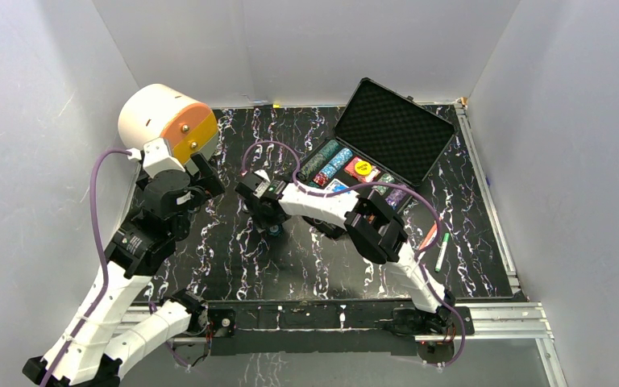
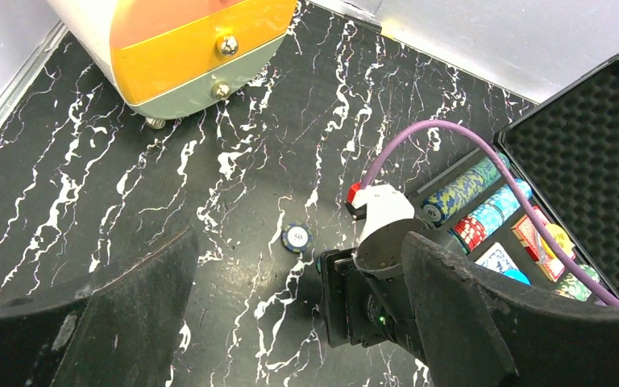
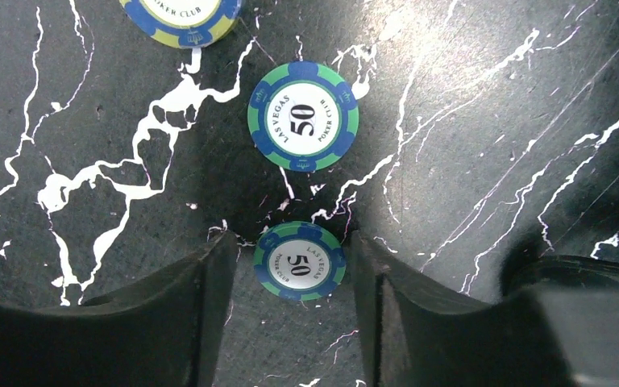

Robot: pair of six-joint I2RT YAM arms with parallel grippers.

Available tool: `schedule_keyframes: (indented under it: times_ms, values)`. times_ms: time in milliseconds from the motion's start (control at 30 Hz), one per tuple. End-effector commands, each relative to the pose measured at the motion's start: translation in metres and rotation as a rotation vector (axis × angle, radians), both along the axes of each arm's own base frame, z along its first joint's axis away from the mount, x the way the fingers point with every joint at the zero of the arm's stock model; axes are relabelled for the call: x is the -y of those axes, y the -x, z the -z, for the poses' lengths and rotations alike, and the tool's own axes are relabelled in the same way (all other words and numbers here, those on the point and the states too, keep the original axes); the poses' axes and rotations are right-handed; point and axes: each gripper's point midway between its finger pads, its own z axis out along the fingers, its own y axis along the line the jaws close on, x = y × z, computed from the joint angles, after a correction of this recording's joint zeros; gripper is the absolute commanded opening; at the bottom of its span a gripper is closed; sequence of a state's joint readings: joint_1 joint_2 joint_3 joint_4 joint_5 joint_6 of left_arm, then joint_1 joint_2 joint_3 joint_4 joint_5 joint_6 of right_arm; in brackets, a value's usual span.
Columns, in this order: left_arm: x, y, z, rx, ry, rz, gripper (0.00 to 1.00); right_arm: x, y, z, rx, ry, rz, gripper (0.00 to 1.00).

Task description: Pack up texas hold em set

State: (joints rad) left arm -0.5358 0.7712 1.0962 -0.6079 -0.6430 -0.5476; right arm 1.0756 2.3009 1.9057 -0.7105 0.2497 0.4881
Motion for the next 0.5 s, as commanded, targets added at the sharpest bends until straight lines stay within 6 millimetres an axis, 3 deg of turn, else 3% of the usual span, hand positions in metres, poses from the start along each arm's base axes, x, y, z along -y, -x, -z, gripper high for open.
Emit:
schedule_keyframes:
  times_ms: [0, 467]
  values:
    - [-0.004, 0.001, -0.003, 0.012, 0.005, -0.018, 0.96, 0.016, 0.015, -0.001, -0.055, 0.066, -0.018, 0.65]
    - [-0.004, 0.000, 0.001, 0.007, 0.010, -0.027, 0.96, 0.032, 0.021, 0.025, -0.101, 0.181, -0.033, 0.58]
